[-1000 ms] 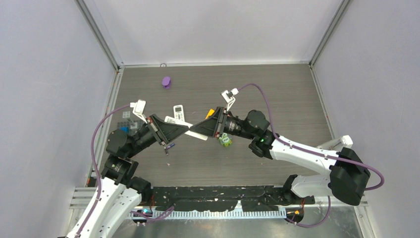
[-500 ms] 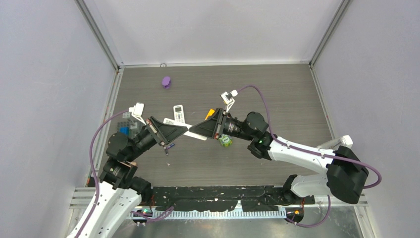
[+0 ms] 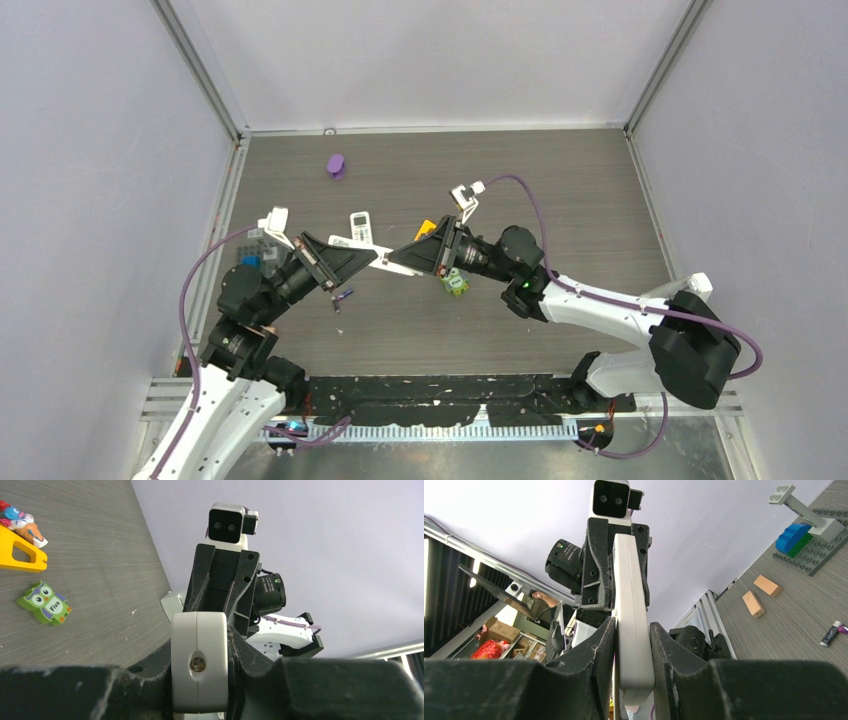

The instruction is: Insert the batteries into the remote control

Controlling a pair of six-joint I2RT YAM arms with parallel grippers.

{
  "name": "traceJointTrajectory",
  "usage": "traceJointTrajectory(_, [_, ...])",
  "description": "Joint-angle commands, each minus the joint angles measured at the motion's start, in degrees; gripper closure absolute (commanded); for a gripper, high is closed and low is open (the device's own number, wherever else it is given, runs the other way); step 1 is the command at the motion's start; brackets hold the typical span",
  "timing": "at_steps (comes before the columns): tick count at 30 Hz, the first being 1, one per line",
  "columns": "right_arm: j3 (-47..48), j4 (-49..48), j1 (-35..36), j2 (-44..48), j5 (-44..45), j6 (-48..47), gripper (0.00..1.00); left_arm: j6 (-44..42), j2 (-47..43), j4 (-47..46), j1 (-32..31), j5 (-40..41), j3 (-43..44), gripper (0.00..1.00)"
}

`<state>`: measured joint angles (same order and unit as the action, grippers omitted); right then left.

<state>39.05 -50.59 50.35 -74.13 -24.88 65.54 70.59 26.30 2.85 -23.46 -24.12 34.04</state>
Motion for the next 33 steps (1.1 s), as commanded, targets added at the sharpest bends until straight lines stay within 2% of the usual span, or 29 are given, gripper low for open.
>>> traceJointTrajectory(1, [2.8,7.1,-0.4,-0.4,-1.0,-0.6,0.6,-1.7,1.0,-6.6,1.5,7.7,2.2,1.0])
traceJointTrajectory(4, [3.1,10.7,-1.0,0.1,0.0,1.0,0.5,-2.6,1.5,-6.6,1.5,8.2,1.6,1.0])
traceJointTrajectory(5, [3.0,11.5,-1.3,0.1,0.0,2.5,0.43,-2.8,1.9,-6.4,1.5,8.8,1.4,1.0])
traceJointTrajectory(8, [1.0,8.8,-2.8,-0.1,-0.2,5.7,0.36,-2.7,3.6,-8.0,1.5,9.8,0.5,1.0])
traceJointTrajectory(21, [-0.5,8.0,-8.7,-1.5,0.1,4.8,0.28,-2.6,10.7,-11.1,1.5,6.8,-1.8,1.0])
traceJointTrajectory(24, [-0.4,6.8,-9.2,-3.5,-0.4,5.8,0.31,-2.4,11.9,-11.6,1.5,6.0,-1.7,1.0])
traceJointTrajectory(29, [-0.5,7.8,-9.5,-4.6,-1.0,6.4,0.5,-2.9,12.5,-11.7,1.5,6.7,-1.9,1.0])
traceJointTrajectory(33, [-0.8,12.0,-9.7,-3.6,-0.1,4.9,0.59,-5.4,12.4,-9.8,1.5,7.7,-1.6,1.0])
